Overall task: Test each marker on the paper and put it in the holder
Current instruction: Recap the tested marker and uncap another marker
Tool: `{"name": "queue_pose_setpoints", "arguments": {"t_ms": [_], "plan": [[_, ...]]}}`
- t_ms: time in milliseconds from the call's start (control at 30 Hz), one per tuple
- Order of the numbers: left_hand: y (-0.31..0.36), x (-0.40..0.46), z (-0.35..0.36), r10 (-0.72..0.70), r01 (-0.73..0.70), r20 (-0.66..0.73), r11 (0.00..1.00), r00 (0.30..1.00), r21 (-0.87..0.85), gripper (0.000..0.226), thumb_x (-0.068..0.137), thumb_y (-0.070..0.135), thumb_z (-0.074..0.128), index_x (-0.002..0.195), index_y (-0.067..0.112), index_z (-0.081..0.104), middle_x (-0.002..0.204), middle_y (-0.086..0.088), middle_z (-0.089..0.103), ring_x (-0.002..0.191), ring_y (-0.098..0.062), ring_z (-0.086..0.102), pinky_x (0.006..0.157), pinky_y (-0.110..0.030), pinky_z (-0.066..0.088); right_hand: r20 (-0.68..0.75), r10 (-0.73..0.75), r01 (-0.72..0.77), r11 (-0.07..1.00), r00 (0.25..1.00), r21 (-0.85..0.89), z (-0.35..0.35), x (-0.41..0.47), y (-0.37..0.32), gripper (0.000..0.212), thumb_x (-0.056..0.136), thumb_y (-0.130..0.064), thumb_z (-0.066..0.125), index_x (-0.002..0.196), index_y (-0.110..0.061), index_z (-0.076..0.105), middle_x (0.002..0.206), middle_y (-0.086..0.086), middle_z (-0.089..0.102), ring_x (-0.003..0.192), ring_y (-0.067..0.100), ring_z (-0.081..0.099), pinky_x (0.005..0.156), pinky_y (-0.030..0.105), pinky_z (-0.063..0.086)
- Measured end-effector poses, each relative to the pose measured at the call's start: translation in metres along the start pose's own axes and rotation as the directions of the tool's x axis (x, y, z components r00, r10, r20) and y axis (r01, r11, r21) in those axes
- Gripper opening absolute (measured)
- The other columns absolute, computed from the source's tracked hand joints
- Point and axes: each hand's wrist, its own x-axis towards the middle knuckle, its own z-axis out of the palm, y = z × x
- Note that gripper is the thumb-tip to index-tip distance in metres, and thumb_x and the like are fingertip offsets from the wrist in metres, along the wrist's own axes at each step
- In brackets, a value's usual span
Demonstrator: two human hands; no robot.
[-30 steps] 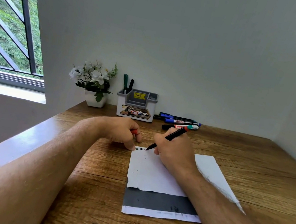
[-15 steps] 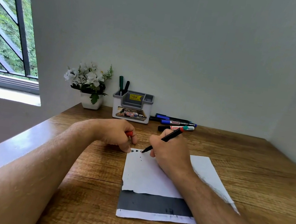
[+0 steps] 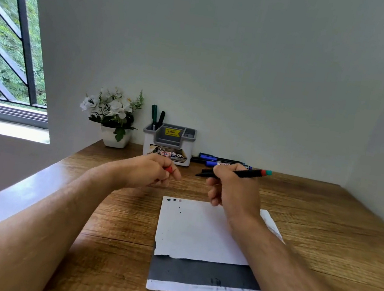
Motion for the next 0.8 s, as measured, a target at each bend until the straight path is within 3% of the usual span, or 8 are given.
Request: {"name": "queue_pose_setpoints", "arguments": {"t_ms": [167, 400, 800], "plan": [[-0.001, 0.0, 0.005, 0.199, -0.203, -0.13, 0.979, 0.971, -0.022, 0.024, 0.099, 0.001, 0.05, 0.112, 0.02, 0.057, 0.091, 0.0, 0.071, 0.078, -0.012, 0.06, 0.075, -0.03, 0.051, 0.033, -0.02, 0.014, 0.983, 0.999, 0.184, -0.002, 0.001, -0.004, 0.01, 0.092, -0.007, 0.064, 0.086, -0.011, 0.07, 0.072, 0.011, 0.073, 0.052, 0.018, 0.065, 0.046, 0.028, 0.053], [-0.003, 0.005, 0.008, 0.242, -0.259, -0.176, 0.962, 0.954, -0.081, 0.016, 0.097, 0.003, 0.057, 0.105, 0.016, 0.054, 0.1, 0.0, 0.076, 0.096, -0.008, 0.069, 0.092, -0.032, 0.054, 0.078, -0.087, 0.073, 0.984, 0.993, 0.163, -0.002, 0.0, -0.002, 0.011, 0.095, -0.008, 0.058, 0.091, -0.005, 0.068, 0.073, 0.014, 0.075, 0.059, 0.023, 0.068, 0.051, 0.031, 0.055], [-0.002, 0.007, 0.014, 0.271, -0.28, -0.151, 0.959, 0.951, -0.04, 0.02, 0.094, 0.005, 0.062, 0.101, 0.023, 0.056, 0.092, 0.008, 0.076, 0.087, -0.003, 0.069, 0.079, -0.025, 0.052, 0.125, -0.073, 0.063, 0.995, 0.989, 0.082, 0.001, 0.0, 0.003, 0.009, 0.093, -0.012, 0.063, 0.089, -0.01, 0.071, 0.07, 0.009, 0.076, 0.055, 0.018, 0.069, 0.048, 0.028, 0.057]]}}
